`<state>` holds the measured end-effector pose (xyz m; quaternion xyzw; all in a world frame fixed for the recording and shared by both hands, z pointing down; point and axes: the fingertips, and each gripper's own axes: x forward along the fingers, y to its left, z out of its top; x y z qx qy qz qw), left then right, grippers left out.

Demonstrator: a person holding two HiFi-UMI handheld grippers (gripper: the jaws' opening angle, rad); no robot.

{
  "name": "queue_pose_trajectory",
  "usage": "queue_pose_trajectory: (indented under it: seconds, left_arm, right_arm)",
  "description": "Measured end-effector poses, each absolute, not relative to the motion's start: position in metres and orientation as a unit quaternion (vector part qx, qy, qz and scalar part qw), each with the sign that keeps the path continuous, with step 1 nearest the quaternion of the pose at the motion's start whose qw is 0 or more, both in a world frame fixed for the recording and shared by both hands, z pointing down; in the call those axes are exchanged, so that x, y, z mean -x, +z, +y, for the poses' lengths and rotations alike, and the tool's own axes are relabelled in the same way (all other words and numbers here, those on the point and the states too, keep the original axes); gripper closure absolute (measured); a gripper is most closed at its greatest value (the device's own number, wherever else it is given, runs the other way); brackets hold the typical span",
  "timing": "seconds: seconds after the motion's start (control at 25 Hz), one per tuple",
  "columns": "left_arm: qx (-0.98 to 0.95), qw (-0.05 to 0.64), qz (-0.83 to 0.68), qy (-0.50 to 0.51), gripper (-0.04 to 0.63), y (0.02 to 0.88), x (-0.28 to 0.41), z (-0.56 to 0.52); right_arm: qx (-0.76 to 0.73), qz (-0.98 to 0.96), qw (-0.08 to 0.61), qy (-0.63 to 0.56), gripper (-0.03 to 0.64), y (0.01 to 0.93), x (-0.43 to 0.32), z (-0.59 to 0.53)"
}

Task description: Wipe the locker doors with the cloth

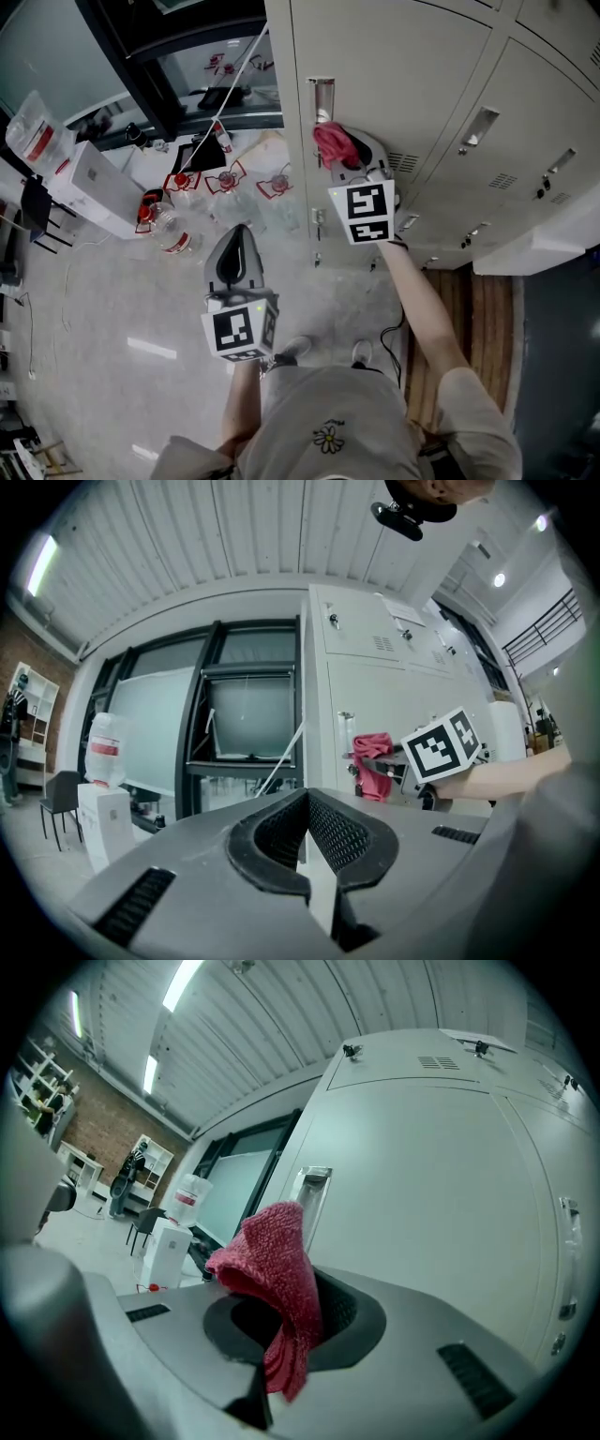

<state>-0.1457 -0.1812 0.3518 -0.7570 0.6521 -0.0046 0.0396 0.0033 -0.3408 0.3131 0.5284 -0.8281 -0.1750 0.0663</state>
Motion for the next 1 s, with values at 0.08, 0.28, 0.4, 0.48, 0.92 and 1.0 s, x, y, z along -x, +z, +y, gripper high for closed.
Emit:
queue_pose_trajectory:
  seconds: [0.08, 0.28, 0.4, 0.48, 0.92, 1.0]
  left_arm:
    - [0.757, 0.04, 0.652, -0.005, 0.58, 0.352, 0.146, -0.182]
    - [0.758, 0.041, 0.651, -0.008, 0.578, 0.353, 0.146, -0.183]
    - [0.757, 0.04, 0.652, -0.007, 0.58, 0.353, 0.146, -0.185]
    - [0.757, 0.035, 0.652, -0.004, 0.58, 0.353, 0.144, -0.187]
    - [0.766, 0.048, 0.641, -0.001, 0.58, 0.347, 0.128, -0.197]
    - [0.77, 0.049, 0.636, 0.001, 0.58, 0.346, 0.121, -0.2]
  right_arm:
    - [-0.529, -0.828, 0.07, -0.176, 0.588, 0.315, 0.001, -0.343]
    - [-0.532, -0.824, 0.075, -0.181, 0.588, 0.316, 0.004, -0.345]
    - [-0.533, -0.822, 0.076, -0.184, 0.588, 0.317, 0.002, -0.345]
    - [-0.537, -0.82, 0.075, -0.182, 0.588, 0.317, -0.004, -0.346]
    - [-0.598, -0.774, 0.084, -0.19, 0.588, 0.312, -0.098, -0.338]
    - [-0.614, -0.763, 0.084, -0.185, 0.588, 0.313, -0.119, -0.337]
